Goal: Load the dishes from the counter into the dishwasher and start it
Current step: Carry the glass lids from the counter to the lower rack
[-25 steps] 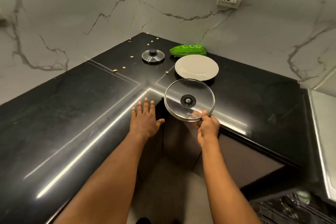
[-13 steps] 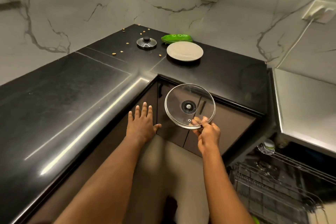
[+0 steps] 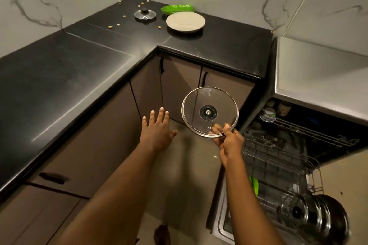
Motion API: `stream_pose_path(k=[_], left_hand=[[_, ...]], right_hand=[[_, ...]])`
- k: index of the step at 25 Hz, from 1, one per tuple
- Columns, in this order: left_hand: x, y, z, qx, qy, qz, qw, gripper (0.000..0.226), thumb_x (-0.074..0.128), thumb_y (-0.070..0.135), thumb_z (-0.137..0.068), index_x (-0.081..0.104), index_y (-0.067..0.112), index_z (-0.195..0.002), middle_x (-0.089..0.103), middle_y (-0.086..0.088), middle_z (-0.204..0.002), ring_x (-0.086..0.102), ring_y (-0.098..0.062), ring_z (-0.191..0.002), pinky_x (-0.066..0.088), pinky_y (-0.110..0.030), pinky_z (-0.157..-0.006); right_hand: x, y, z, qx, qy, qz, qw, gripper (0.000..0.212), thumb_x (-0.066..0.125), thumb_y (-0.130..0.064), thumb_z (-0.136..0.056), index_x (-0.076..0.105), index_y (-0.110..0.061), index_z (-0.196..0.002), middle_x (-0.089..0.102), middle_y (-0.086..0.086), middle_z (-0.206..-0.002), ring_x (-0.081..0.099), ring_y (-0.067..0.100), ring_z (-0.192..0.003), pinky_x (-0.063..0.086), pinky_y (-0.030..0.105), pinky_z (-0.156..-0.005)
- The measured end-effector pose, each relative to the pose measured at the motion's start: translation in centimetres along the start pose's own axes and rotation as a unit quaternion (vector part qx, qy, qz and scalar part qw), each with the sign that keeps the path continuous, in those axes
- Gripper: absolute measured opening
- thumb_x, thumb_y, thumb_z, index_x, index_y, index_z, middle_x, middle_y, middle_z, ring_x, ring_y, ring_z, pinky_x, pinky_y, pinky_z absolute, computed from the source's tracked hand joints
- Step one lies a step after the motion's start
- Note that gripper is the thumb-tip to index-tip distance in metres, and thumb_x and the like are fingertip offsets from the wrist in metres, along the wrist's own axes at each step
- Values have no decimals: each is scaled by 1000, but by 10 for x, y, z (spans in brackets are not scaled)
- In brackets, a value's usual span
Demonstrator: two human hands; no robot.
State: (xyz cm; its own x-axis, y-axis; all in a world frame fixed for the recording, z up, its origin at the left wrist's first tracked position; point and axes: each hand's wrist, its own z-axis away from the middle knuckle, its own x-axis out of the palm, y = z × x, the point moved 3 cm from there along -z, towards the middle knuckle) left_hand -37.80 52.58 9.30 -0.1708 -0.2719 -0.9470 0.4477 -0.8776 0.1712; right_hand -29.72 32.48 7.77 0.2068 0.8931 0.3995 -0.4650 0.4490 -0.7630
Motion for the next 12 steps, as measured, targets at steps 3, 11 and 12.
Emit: stream_pose_path(k=[3,11,12], left_hand=[[37,46,36,4,-18,-7,1000,79,35,56,-100,-2,17,-158,-12,-2,-165,-8,-31,-151,2,-54,-121],[149,166,107,41,-104,2,994,79,38,53,-100,-2,16,-158,-12,-3,-165,-6,-33,-151,2,-55,-120],[162,176,109,42,-115,0,992,79,38,53,-100,-1,16,-158,-12,-3,-165,-6,-33,-151,3,-55,-120]], right_hand=[[-66,-8,17,7,2,-7,1000,12,46,-8,-101,54,-11,-92,66,14,-87,70,16,-65,60,33,-59],[-234,-24,29,20,66,58,996,13,50,-7,-99,57,-12,-89,69,12,-86,70,14,-65,56,26,-51],[-251,-26,26,23,78,82,993,13,51,-8,-100,58,-12,-89,69,12,-88,69,16,-68,55,26,-51]])
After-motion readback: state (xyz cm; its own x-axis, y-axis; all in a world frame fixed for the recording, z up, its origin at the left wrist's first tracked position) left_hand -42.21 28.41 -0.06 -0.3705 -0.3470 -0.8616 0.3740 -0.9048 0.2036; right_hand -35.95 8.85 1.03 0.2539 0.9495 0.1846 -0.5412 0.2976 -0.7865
